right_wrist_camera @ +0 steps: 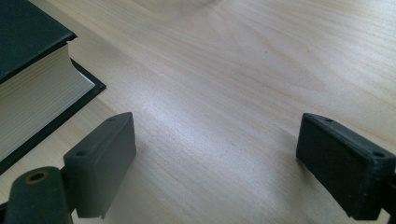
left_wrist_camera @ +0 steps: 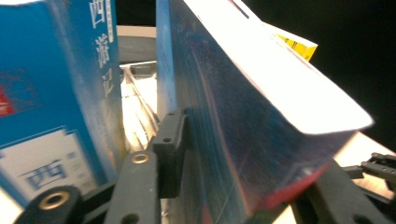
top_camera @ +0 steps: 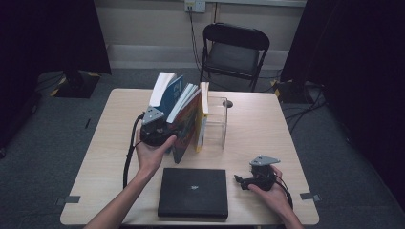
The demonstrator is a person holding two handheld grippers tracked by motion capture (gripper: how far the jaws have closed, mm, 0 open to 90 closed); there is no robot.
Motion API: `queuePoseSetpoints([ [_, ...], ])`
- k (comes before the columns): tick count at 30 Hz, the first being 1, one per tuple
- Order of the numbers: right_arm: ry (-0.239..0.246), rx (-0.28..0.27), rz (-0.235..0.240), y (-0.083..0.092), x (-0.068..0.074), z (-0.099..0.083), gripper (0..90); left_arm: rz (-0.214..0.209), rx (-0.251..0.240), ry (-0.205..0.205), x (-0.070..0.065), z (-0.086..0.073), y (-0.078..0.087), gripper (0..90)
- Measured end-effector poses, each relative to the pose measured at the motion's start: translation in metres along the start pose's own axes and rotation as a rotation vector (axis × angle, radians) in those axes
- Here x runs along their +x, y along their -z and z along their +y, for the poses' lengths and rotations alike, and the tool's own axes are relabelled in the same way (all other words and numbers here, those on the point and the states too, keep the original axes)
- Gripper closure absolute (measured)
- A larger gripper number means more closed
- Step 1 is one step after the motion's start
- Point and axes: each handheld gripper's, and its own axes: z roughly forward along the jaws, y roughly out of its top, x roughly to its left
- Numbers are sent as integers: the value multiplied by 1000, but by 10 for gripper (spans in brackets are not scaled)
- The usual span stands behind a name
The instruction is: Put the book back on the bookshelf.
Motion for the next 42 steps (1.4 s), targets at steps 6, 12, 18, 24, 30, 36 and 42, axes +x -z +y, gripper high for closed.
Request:
queuePoseSetpoints([
  [6,0,0,0,0,0,0,118,-16,12,-2,1,3,3,593],
  [12,1,-1,1,0,0,0,118,-24,21,-21,-4,15,8,480],
  [18,1,-1,0,0,0,0,118,-30,57,-16,-3,28,9,479],
  [24,2,-1,1,0,0,0,118,-55,134,2,0,47,9,485],
  [30,1,-1,2,0,0,0,118,-16,233,-9,-5,67,4,509],
  [36,2,-2,3,0,0,0,118,39,334,-76,-9,82,-4,485],
  [42,3,2,2,0,0,1,118,71,538,-16,-11,97,-28,521],
])
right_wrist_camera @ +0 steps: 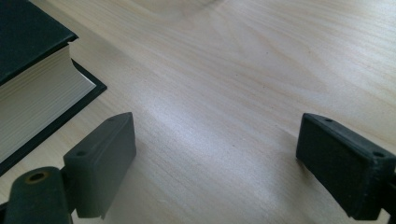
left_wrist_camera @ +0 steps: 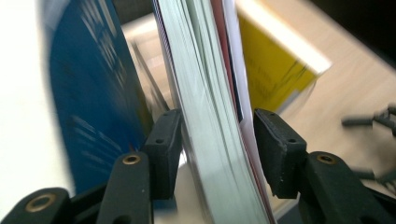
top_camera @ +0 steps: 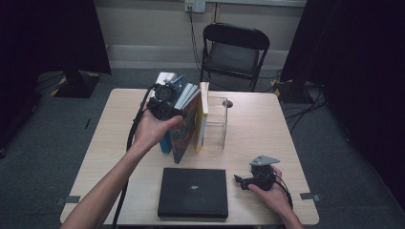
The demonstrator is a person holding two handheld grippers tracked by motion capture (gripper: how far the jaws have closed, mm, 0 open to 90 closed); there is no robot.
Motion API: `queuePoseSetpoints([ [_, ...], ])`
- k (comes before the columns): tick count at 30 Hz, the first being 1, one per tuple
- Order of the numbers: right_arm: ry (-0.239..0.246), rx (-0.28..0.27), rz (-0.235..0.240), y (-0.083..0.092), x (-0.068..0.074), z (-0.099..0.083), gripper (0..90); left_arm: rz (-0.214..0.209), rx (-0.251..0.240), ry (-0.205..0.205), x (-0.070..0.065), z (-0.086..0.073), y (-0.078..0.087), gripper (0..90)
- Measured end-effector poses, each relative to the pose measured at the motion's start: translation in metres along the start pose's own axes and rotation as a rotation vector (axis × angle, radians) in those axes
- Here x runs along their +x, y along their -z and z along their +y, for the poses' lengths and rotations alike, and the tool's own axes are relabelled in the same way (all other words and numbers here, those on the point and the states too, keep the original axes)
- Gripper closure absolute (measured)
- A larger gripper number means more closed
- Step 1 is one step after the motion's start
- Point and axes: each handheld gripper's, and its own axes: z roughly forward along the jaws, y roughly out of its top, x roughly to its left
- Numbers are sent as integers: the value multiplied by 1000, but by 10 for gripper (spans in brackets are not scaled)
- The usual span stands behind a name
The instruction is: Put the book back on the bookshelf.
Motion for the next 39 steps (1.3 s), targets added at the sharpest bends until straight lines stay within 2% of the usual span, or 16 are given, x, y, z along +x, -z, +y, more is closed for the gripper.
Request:
queuePoseSetpoints([
  [1,-1,2,0,0,0,0,118,-1,23,2,0,3,-1,526],
  [3,-1,4,1,0,0,0,118,-10,70,35,3,8,-5,543],
  [7,0,8,3,0,1,1,118,-29,114,64,8,18,-14,540],
  [9,-2,11,4,0,1,1,118,-27,155,64,8,23,-18,550],
  [12,0,14,6,1,1,1,118,-16,179,89,11,30,-22,590],
  [14,2,15,7,1,1,1,118,-6,212,116,13,35,-25,610],
  [16,2,20,7,1,1,2,118,12,249,115,12,39,-27,634],
  [17,1,21,8,1,2,2,118,21,252,102,12,40,-28,644],
  [21,4,22,8,1,2,2,118,40,272,99,12,42,-30,664],
  [24,5,23,9,1,2,2,118,34,285,121,13,41,-34,657],
  [27,5,25,10,1,2,2,118,50,308,95,9,39,-42,641],
  [28,5,24,9,1,2,2,118,53,310,71,9,39,-43,643],
  [30,7,23,10,1,1,2,118,63,299,71,9,39,-43,678],
  [34,7,24,11,1,1,2,118,57,320,73,11,41,-42,710],
  [37,7,25,12,1,1,2,118,55,299,50,12,42,-42,720],
  [39,8,23,12,1,1,2,118,50,304,43,14,45,-43,726],
])
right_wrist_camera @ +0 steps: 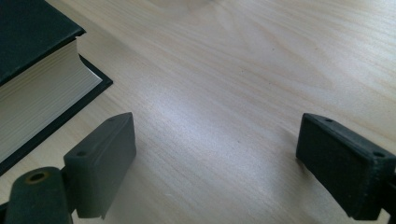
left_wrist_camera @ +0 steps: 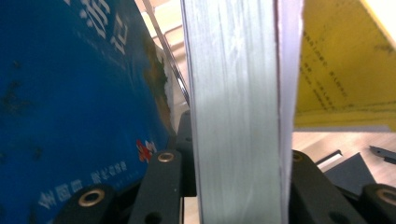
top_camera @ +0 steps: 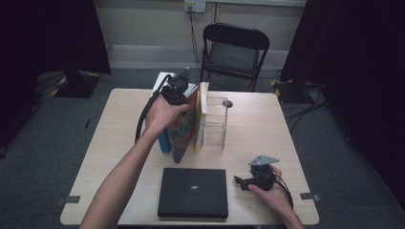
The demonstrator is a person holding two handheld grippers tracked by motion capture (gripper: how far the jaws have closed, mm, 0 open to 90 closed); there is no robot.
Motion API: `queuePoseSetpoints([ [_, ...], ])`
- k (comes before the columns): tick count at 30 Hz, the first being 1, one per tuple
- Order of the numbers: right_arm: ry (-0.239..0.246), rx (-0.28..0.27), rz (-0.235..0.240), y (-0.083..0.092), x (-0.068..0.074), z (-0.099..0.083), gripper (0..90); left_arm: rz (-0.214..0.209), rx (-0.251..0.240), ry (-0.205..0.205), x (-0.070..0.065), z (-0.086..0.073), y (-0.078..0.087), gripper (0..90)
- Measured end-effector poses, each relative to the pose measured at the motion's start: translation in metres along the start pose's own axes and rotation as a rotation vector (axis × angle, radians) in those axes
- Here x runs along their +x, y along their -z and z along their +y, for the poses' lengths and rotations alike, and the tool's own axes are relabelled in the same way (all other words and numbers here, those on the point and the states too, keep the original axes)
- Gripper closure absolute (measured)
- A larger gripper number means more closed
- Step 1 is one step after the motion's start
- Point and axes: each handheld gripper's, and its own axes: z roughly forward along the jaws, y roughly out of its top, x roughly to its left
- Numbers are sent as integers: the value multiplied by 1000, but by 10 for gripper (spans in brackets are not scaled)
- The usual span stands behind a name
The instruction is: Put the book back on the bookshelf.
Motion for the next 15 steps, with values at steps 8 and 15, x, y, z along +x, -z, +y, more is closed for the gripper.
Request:
queuePoseSetpoints([
  [8,1,-6,2,0,0,-1,118,13,-3,21,1,18,-4,734],
  [15,0,-9,5,0,0,-1,118,25,-50,80,6,31,-9,737],
])
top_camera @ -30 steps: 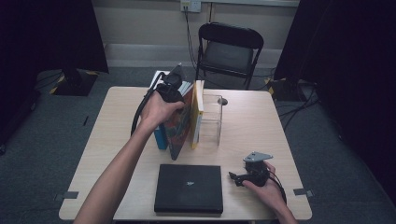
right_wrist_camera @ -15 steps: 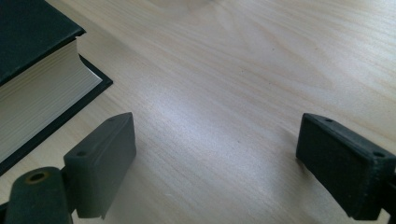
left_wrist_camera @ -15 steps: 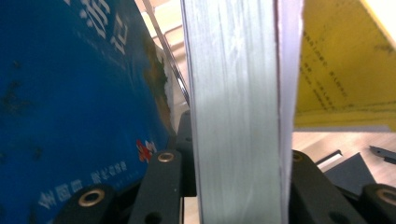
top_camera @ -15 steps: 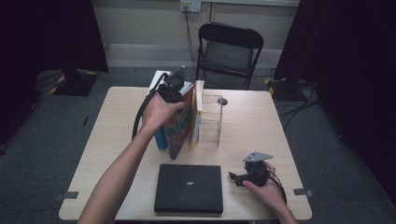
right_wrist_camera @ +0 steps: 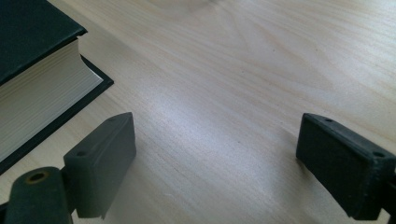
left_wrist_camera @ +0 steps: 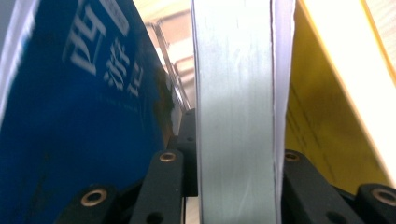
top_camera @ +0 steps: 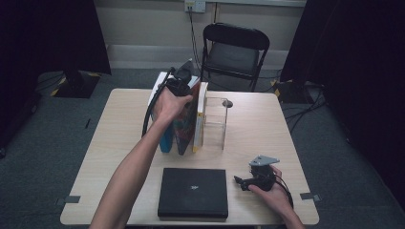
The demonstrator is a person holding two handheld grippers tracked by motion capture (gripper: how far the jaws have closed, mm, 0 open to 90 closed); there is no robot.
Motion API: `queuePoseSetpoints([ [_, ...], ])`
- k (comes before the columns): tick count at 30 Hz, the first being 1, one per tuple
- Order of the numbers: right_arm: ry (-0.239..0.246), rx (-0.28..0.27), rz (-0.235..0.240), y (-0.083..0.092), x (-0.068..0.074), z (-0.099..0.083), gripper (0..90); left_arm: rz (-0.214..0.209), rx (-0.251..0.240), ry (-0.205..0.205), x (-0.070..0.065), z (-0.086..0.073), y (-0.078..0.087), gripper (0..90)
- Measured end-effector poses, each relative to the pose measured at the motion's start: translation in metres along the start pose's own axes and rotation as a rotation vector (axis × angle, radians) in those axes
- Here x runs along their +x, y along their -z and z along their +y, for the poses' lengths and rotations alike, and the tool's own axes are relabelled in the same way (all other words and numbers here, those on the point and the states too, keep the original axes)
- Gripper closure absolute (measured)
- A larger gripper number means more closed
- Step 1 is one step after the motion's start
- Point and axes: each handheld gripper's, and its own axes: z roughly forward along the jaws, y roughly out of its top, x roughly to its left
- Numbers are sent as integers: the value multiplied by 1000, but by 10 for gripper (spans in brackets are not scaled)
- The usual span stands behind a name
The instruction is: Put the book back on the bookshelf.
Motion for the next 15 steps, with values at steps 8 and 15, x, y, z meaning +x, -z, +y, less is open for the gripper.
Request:
queuePoseSetpoints([
  [8,7,-3,2,0,0,0,118,0,24,-20,-2,4,-5,731],
  [15,6,-2,1,0,0,0,118,-17,-19,-26,0,-3,6,689],
])
